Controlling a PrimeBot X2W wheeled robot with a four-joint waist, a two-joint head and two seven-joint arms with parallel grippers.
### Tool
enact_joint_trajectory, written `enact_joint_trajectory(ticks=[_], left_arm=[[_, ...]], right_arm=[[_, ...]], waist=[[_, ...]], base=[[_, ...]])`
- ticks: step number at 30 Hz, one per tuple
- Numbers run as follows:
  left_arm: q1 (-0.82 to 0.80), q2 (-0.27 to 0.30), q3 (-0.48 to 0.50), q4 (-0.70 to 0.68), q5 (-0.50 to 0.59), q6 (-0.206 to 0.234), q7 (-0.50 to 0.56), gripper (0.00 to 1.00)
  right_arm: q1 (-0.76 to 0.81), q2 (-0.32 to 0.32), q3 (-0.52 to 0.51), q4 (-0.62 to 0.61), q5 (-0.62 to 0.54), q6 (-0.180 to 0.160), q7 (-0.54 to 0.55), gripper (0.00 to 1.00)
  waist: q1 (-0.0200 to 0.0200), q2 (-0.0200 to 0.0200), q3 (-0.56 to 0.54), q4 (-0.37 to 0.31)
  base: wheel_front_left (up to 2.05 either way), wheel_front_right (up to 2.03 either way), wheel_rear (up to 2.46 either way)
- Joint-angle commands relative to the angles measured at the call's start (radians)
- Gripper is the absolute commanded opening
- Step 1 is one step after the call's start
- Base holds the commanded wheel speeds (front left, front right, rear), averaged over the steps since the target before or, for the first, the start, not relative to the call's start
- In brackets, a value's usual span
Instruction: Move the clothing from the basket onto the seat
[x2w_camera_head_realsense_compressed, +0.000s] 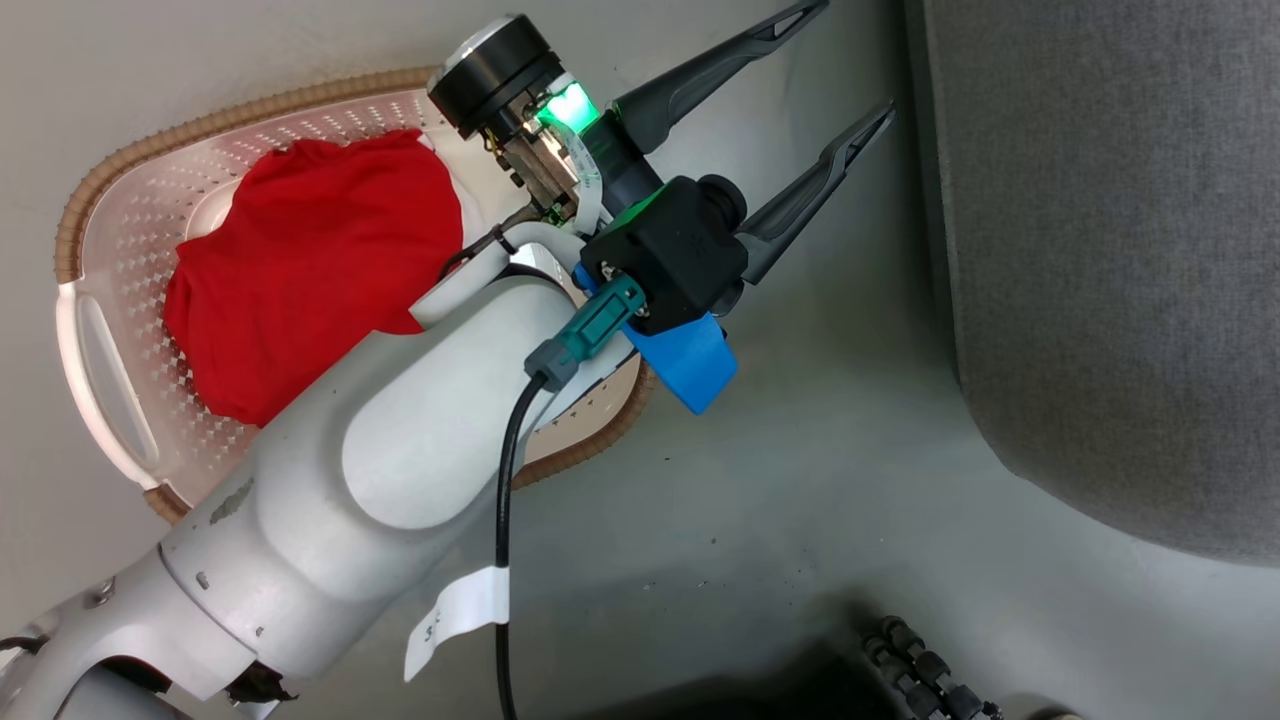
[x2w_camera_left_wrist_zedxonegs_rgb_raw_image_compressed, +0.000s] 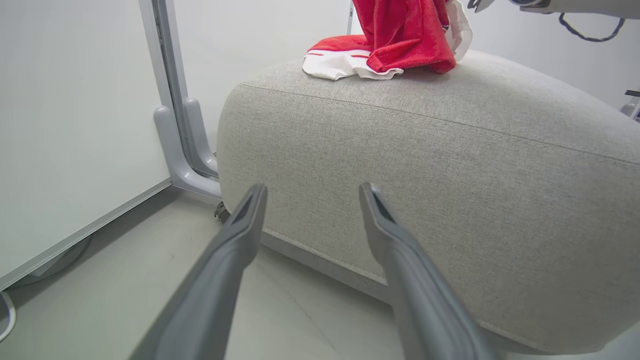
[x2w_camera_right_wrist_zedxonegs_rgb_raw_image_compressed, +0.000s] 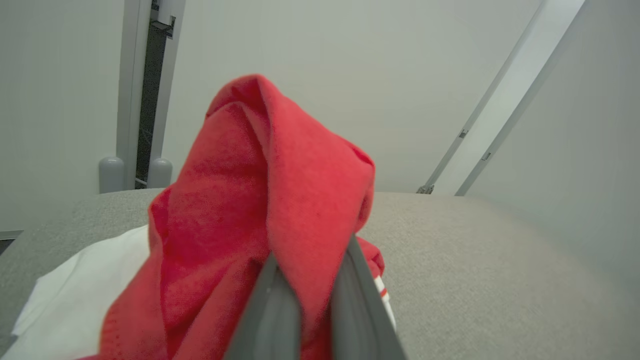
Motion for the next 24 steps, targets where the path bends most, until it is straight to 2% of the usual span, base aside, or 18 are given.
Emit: enact_joint_trajectory(ticks=[1,6,7,8,12,17,21,24], left_arm=[[-0.016,0.001,0.001,-0.004,-0.001,0.004,-0.003,1.0],[-0.016,0.015,0.008,-0.001,-0.007,0.008,-0.005,1.0],[-0.017,0.018,0.009,0.0,-0.008,0.01,-0.005,1.0],[-0.019,0.02,0.01,0.001,-0.009,0.011,-0.006,1.0],[-0.011,0.02,0.012,0.006,-0.01,0.017,-0.007,1.0],[0.028,0.004,0.027,0.01,-0.027,0.025,-0.009,1.0],[0.081,-0.01,0.076,-0.016,-0.047,0.041,-0.01,1.0],[0.132,-0.018,0.14,-0.041,-0.06,0.056,-0.009,1.0]], right_arm=[[0.023,0.008,-0.014,0.019,0.001,0.0,-0.001,0.0],[0.059,0.035,-0.023,0.106,0.014,0.0,-0.001,0.0],[0.057,0.037,-0.027,0.106,0.017,0.0,-0.001,0.37],[0.056,0.041,-0.029,0.105,0.019,0.0,-0.001,1.0],[0.092,0.05,-0.026,0.066,0.033,0.0,-0.001,1.0],[0.193,0.064,-0.032,-0.064,0.038,0.0,-0.001,1.0],[0.271,0.076,-0.007,-0.181,0.049,0.0,-0.001,1.0],[0.326,0.093,0.052,-0.266,0.054,0.0,-0.001,1.0]], waist=[[-0.0002,0.0,0.004,0.003],[-0.0002,0.0,0.005,-0.004],[-0.0002,0.0,0.005,-0.006],[-0.0002,0.0,0.004,-0.008],[-0.0002,0.0,-0.018,-0.01],[-0.0002,0.0,-0.095,-0.004],[-0.0002,0.0,-0.188,0.01],[-0.0002,0.0,-0.259,0.027]], base=[[0.0,0.0,0.0],[0.0,0.0,0.0],[0.0,0.0,0.0],[0.0,0.0,0.0],[0.0,0.0,0.0],[0.0,0.0,0.0],[0.0,0.0,0.0],[0.0,0.0,0.0]])
